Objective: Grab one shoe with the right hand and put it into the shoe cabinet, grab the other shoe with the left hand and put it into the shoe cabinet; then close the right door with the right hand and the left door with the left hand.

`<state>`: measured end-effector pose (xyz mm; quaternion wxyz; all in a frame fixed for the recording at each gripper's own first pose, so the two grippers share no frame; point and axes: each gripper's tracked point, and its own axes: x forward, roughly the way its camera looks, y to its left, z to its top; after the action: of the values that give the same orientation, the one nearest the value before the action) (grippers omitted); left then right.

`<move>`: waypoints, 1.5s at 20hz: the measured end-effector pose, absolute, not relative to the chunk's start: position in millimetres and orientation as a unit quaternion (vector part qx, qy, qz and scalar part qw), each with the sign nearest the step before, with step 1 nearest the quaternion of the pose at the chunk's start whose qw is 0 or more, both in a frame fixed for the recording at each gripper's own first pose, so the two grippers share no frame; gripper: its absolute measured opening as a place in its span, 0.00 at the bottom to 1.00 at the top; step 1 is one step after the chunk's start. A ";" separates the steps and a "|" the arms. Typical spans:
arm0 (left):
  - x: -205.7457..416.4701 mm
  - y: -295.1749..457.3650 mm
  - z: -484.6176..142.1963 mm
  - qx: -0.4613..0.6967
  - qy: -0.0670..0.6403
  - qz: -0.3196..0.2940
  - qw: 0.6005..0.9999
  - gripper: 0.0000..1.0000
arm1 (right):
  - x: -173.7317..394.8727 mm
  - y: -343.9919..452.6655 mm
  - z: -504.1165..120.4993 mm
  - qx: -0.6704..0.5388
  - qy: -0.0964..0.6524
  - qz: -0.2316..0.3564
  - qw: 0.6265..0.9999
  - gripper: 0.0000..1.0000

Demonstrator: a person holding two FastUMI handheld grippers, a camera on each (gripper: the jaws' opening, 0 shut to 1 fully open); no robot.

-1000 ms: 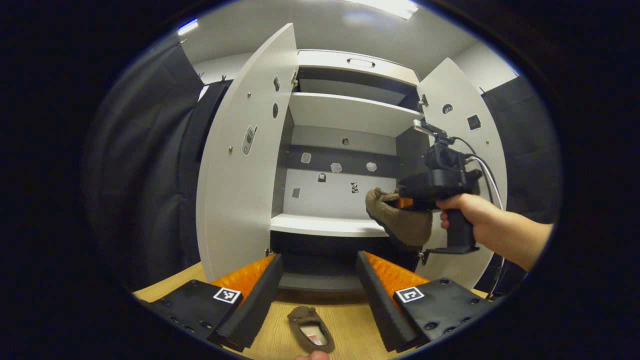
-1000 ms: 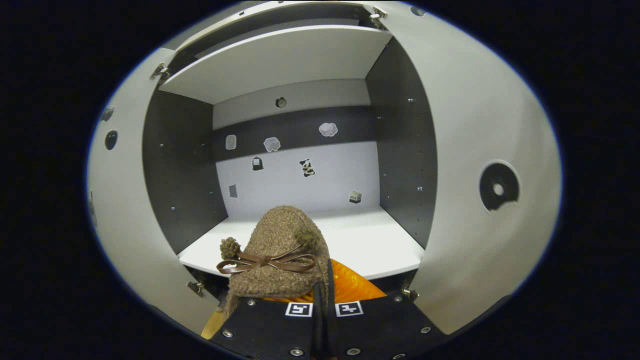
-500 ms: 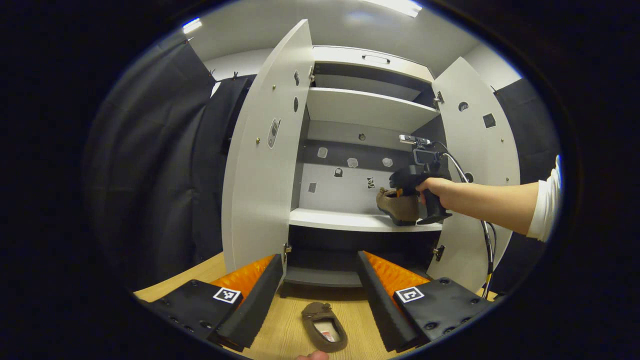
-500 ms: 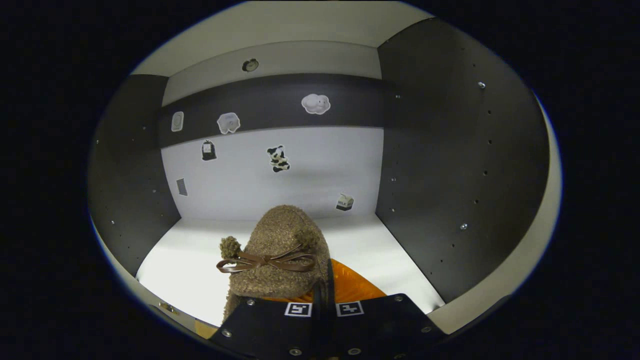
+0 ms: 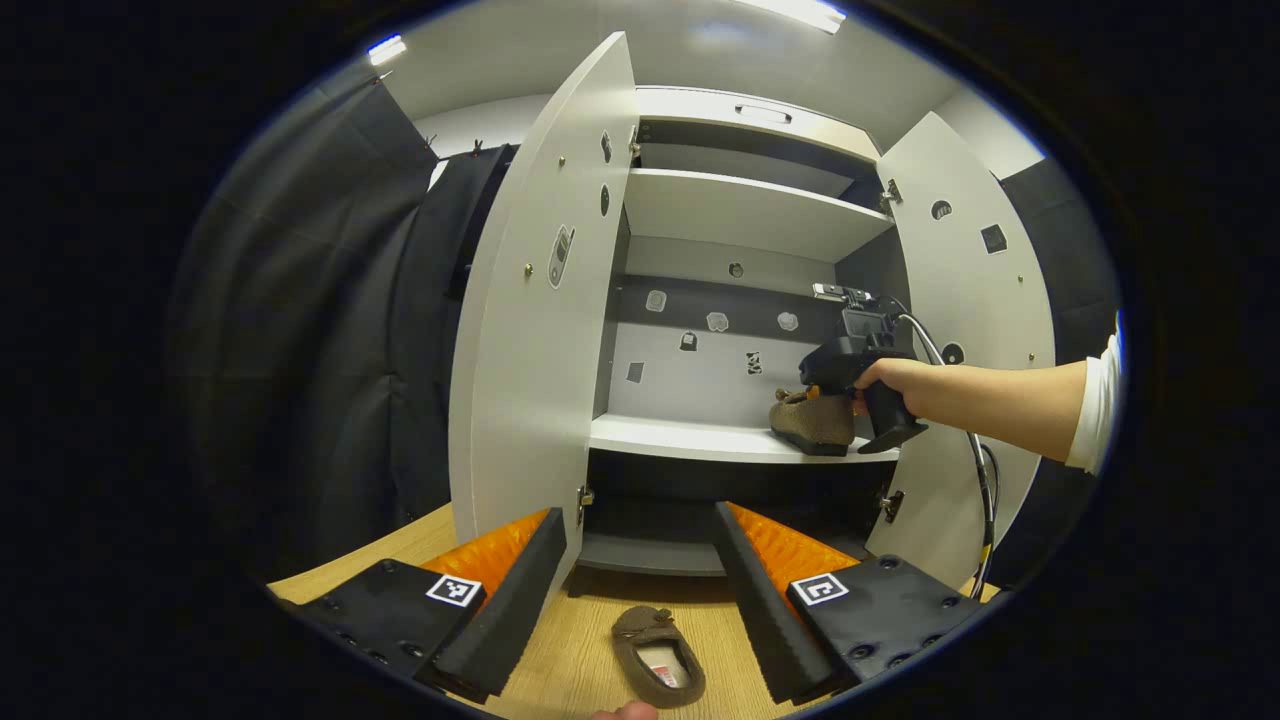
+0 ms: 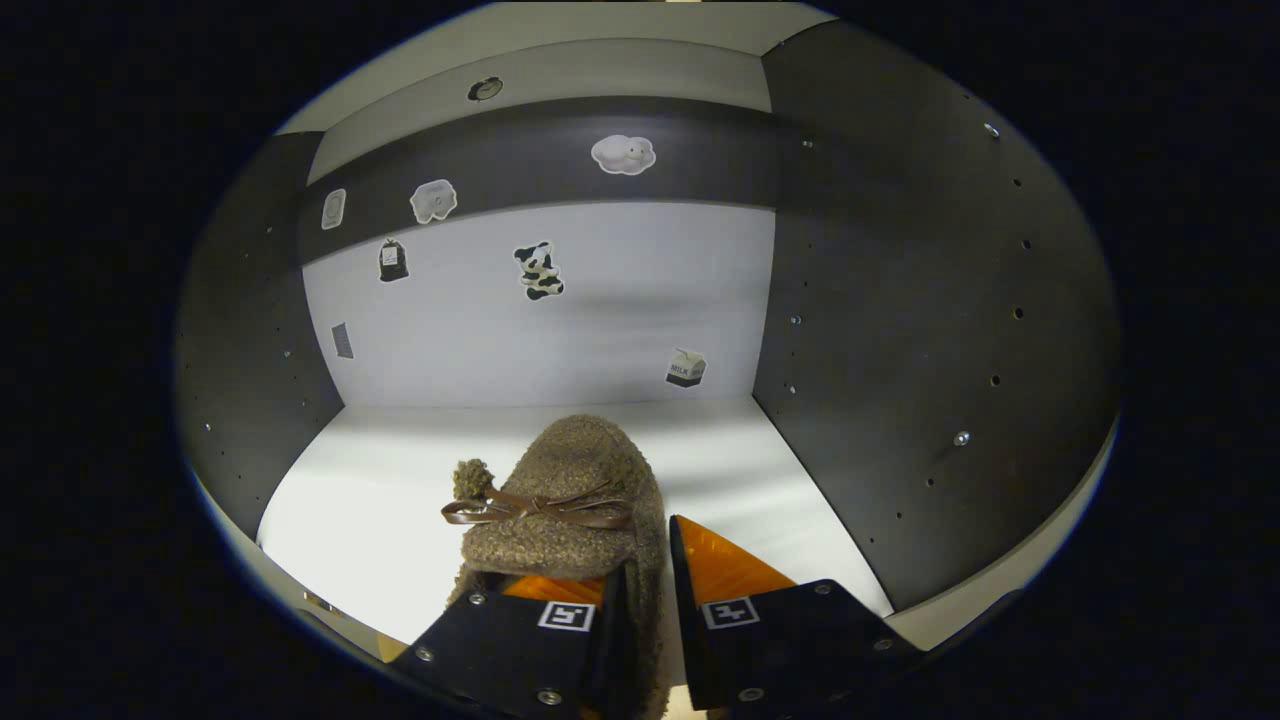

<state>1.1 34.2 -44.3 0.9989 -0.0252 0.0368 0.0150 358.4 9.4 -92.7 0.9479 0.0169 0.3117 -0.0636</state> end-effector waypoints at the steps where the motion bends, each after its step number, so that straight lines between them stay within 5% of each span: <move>1: 2.5 32.6 -44.4 -0.025 0.036 0.013 0.999 0.96 | 356.4 7.6 -90.7 0.009 0.310 -0.061 0.949 0.29; 6: 5.1 26.9 -45.6 -0.026 0.035 0.004 0.999 0.99 | 339.7 8.0 -69.7 -0.006 0.296 -0.042 0.954 0.61; 12: 4.5 24.8 -44.1 -0.027 0.031 0.001 0.999 0.96 | 310.0 18.2 -36.9 -0.011 0.261 -0.016 0.965 0.84; 22: 0.9 22.6 -53.0 -0.026 0.042 0.001 0.999 0.99 | 211.2 48.2 24.6 -0.011 0.139 0.036 0.990 0.91; 30: -10.9 13.9 -77.6 -0.010 0.070 -0.004 0.997 0.96 | 104.0 45.3 -11.0 0.032 0.098 0.034 0.994 0.92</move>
<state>-10.9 13.9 -77.6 0.9975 -0.0099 0.0701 -0.0042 104.0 45.3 -11.0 0.9941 0.0319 0.0980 0.0340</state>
